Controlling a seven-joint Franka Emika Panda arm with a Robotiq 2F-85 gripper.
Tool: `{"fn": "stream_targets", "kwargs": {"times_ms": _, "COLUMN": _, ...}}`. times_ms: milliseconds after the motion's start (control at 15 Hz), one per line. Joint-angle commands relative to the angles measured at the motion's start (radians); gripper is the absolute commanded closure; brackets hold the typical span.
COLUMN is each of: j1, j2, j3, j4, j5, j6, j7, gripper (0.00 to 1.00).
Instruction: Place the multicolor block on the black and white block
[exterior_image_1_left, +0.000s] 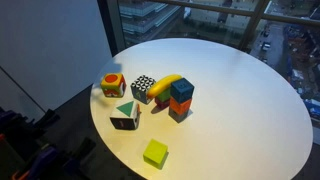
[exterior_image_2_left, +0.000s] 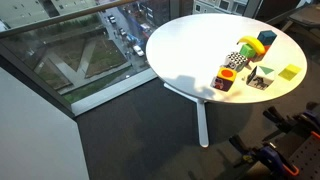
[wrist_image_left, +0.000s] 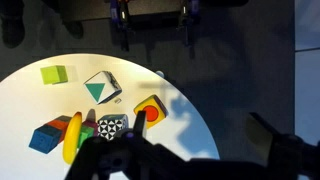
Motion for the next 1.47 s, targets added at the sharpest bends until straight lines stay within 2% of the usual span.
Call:
{"fn": "stream_targets", "kwargs": {"times_ms": 0, "j1": 0.001, "j2": 0.001, "j3": -0.001, "j4": 0.002, "j5": 0.000, "j6": -0.002, "j7": 0.000, "gripper": 0.00}}
{"fn": "stream_targets", "kwargs": {"times_ms": 800, "j1": 0.000, "j2": 0.005, "j3": -0.002, "j4": 0.010, "j5": 0.001, "j6": -0.004, "j7": 0.001, "gripper": 0.00}}
{"fn": "stream_targets", "kwargs": {"times_ms": 1400, "j1": -0.013, "j2": 0.103, "j3": -0.016, "j4": 0.111, "j5": -0.002, "j6": 0.096, "j7": 0.036, "gripper": 0.00}}
